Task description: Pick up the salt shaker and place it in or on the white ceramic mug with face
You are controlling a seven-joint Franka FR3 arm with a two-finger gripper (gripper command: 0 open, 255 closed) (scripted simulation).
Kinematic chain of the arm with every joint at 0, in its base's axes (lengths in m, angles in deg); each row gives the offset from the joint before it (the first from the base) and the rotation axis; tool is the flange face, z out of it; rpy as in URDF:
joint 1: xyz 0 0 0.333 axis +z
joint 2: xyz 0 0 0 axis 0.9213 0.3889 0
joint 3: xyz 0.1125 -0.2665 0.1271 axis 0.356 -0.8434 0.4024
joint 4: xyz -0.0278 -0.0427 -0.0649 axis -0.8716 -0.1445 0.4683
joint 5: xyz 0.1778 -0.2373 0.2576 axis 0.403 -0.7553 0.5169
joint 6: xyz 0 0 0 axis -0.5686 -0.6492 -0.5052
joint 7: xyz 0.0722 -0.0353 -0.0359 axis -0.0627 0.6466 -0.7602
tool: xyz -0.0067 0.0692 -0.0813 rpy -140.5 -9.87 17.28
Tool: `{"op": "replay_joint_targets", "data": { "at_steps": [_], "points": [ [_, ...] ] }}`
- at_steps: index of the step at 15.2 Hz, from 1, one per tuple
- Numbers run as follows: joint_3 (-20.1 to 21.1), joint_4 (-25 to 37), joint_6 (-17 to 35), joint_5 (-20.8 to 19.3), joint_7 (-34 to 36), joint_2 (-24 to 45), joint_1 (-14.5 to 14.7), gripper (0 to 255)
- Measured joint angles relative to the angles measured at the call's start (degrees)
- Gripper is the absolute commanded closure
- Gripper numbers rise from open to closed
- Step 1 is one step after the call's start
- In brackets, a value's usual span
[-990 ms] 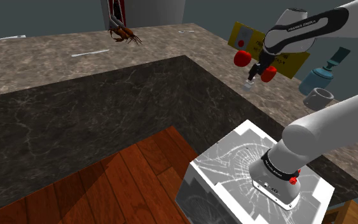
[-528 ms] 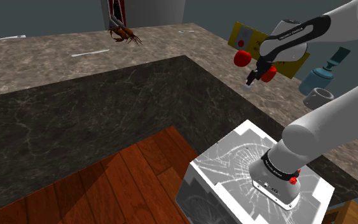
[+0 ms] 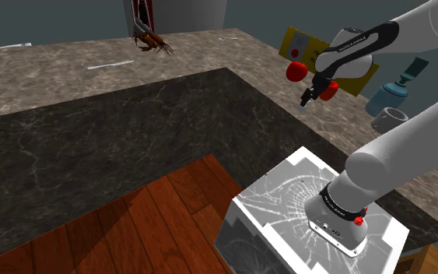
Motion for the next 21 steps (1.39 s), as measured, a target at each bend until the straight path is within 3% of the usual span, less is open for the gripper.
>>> {"op": "replay_joint_targets", "data": {
  "at_steps": [1, 11, 21],
  "points": [
    [0.0, 0.0, 0.0, 0.0, 0.0, 0.0, 0.0, 255],
    [0.0, 0.0, 0.0, 0.0, 0.0, 0.0, 0.0, 255],
    [1.1, 3.2, -7.9, -1.2, 0.9, -4.9, -0.4, 255]
  ]
}}
